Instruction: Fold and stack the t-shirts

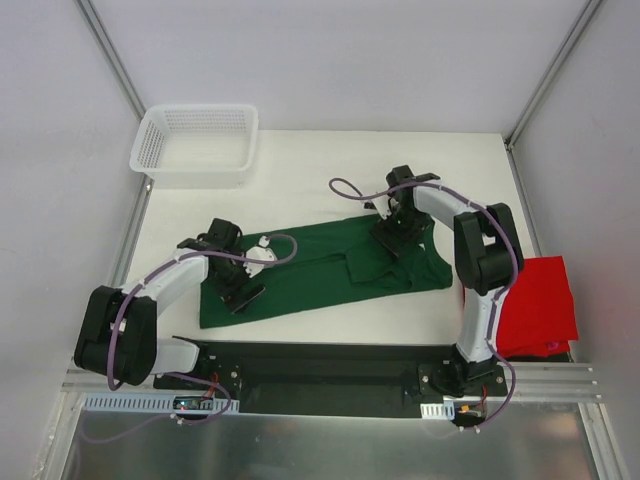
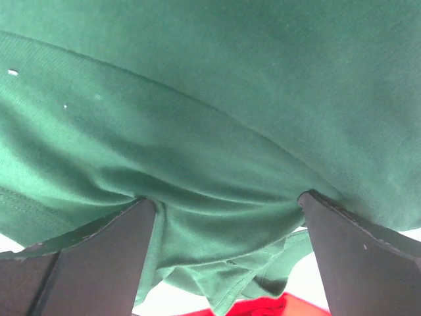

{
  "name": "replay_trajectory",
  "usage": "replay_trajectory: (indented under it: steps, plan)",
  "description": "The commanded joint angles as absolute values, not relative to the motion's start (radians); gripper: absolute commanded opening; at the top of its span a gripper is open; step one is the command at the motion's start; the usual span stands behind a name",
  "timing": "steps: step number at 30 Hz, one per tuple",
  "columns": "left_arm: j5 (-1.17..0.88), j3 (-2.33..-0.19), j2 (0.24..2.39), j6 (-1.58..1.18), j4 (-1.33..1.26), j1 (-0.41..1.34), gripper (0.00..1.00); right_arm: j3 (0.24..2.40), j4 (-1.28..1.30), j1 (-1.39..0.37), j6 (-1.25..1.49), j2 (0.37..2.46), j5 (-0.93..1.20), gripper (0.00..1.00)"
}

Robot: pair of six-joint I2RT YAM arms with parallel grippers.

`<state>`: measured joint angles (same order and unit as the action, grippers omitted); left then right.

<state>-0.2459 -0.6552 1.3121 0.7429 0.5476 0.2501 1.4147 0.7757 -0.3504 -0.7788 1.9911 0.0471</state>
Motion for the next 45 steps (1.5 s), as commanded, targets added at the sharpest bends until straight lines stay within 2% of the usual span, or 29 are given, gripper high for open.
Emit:
replay_trajectory:
  steps: [1, 20, 23, 27, 31, 37, 41, 45]
  plan:
    - [-0.284, -0.644, 1.321, 0.690, 0.669, 0.328, 0.99, 1.494, 0.822, -0.325, -0.813, 2.057, -0.046, 0.96]
    - [-0.342, -0.775, 1.479, 0.568, 0.715, 0.646, 0.99, 1.976, 0.936, -0.295, -0.884, 2.350, -0.167, 0.96]
    - [-0.377, -0.799, 1.497, 0.591, 0.736, 0.712, 0.99, 2.006, 0.925, -0.295, -0.905, 2.373, -0.207, 0.96]
    - [-0.455, -0.814, 1.451, 0.652, 0.767, 0.776, 0.99, 1.933, 0.781, -0.287, -0.910, 2.313, -0.242, 0.96]
    - [-0.520, -0.815, 1.280, 0.699, 0.799, 0.779, 0.99, 1.908, 0.709, -0.278, -0.884, 2.212, -0.252, 0.96]
    - [-0.422, -0.796, 1.184, 0.683, 0.805, 0.753, 0.99, 1.974, 0.814, -0.281, -0.812, 2.057, -0.158, 0.96]
    - [-0.298, -0.815, 1.161, 0.629, 0.704, 0.626, 0.99, 1.927, 0.923, -0.293, -0.761, 1.999, -0.016, 0.96]
    - [-0.173, -0.825, 1.224, 0.610, 0.589, 0.540, 0.99, 1.792, 0.922, -0.322, -0.741, 1.956, 0.070, 0.96]
